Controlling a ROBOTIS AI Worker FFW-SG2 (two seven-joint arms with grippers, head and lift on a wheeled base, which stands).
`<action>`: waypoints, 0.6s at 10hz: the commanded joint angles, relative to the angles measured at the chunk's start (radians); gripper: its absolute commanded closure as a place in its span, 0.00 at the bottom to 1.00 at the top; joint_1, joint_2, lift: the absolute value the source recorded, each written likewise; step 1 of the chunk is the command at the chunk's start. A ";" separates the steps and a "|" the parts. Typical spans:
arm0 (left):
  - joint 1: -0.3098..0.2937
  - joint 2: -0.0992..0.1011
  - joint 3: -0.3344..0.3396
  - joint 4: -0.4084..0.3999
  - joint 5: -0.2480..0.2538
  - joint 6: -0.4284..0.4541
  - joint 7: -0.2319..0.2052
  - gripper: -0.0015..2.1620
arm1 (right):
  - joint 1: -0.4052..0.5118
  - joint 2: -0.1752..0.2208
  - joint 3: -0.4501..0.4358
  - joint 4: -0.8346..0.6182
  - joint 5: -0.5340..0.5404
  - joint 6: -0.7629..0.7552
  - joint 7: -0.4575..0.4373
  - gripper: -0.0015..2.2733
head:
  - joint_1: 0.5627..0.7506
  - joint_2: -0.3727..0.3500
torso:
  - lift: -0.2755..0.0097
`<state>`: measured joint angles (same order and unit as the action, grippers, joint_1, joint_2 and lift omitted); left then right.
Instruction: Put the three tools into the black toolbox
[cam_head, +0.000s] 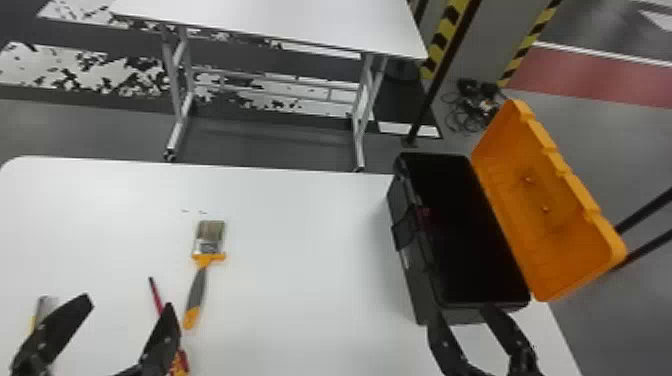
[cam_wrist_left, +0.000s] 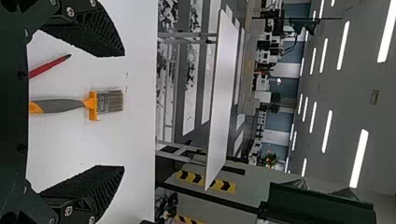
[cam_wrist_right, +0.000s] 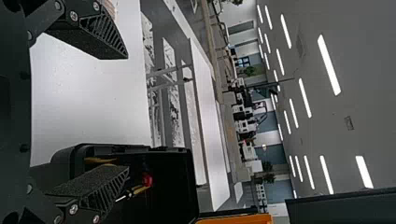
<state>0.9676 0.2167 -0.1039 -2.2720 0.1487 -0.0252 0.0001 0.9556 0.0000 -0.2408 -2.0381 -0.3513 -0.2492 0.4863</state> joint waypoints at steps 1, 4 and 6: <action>-0.003 0.000 -0.002 0.003 0.008 0.000 0.001 0.07 | 0.000 0.001 0.000 -0.001 0.000 0.000 0.000 0.07 | 0.70 0.22 | 0.79; -0.006 0.000 -0.010 0.009 0.008 -0.003 0.009 0.07 | 0.000 0.001 0.000 -0.001 0.000 0.000 0.000 0.07 | 0.70 0.22 | 0.79; -0.010 -0.002 -0.014 0.019 0.014 -0.003 0.015 0.07 | 0.000 0.001 0.002 0.001 0.000 0.000 0.000 0.07 | 0.70 0.21 | 0.79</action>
<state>0.9596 0.2147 -0.1161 -2.2568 0.1606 -0.0282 0.0151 0.9557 0.0000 -0.2396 -2.0375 -0.3513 -0.2492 0.4863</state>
